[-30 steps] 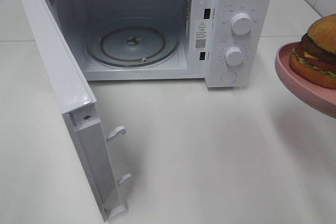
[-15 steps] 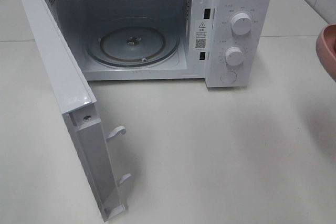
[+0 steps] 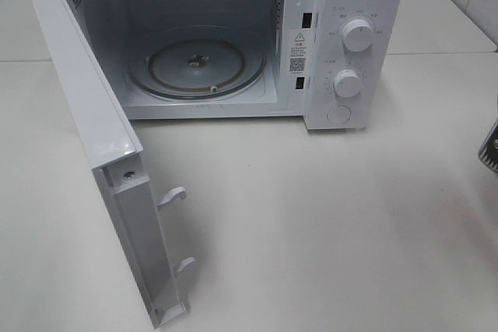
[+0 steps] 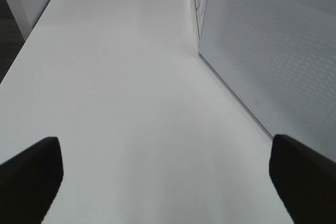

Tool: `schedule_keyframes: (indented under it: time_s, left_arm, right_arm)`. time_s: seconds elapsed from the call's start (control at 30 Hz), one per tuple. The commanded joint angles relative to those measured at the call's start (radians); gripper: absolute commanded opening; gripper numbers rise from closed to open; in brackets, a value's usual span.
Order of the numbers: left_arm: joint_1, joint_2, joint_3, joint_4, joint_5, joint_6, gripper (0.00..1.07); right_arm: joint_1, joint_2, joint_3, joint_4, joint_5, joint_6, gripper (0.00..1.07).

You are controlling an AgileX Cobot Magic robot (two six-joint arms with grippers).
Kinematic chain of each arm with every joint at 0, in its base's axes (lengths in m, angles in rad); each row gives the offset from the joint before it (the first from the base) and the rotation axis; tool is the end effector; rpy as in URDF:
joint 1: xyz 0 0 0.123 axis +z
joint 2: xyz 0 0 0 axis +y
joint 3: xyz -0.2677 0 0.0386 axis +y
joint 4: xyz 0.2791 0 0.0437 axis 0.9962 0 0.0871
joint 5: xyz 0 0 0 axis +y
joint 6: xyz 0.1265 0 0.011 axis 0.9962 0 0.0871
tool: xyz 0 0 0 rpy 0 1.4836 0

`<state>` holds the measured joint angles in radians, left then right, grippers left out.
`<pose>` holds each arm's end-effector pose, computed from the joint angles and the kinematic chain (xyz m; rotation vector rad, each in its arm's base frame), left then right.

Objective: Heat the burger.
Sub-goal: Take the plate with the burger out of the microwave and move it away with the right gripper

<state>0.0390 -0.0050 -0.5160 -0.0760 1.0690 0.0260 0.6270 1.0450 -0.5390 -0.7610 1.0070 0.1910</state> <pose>0.0662 -0.0059 0.2808 -0.0084 2.0296 -0.0497 0.2011 0.0543 0.1783 -1.0425 2.4320 -0.7684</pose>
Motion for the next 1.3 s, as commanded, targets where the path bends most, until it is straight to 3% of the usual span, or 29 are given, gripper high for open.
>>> schedule_keyframes:
  time_s: [0.03,0.6,0.9,1.3]
  left_arm:
    - [0.005,-0.011,0.0,0.003,-0.001,-0.002,1.0]
    - [0.005,-0.011,0.0,0.003,-0.001,-0.002,1.0]
    - [0.005,-0.011,0.0,0.003,-0.001,-0.002,1.0]
    - [0.005,-0.011,0.0,0.003,-0.001,-0.002,1.0]
  right_arm:
    - [0.001,0.069,-0.005,-0.084,0.002,0.116,0.03]
    - [-0.002,0.44,-0.005,-0.092,0.02,0.574,0.03]
    - [-0.002,0.547,-0.005,-0.107,-0.052,0.73,0.05]
    - [-0.131,0.673,-0.006,-0.141,-0.145,0.777,0.06]
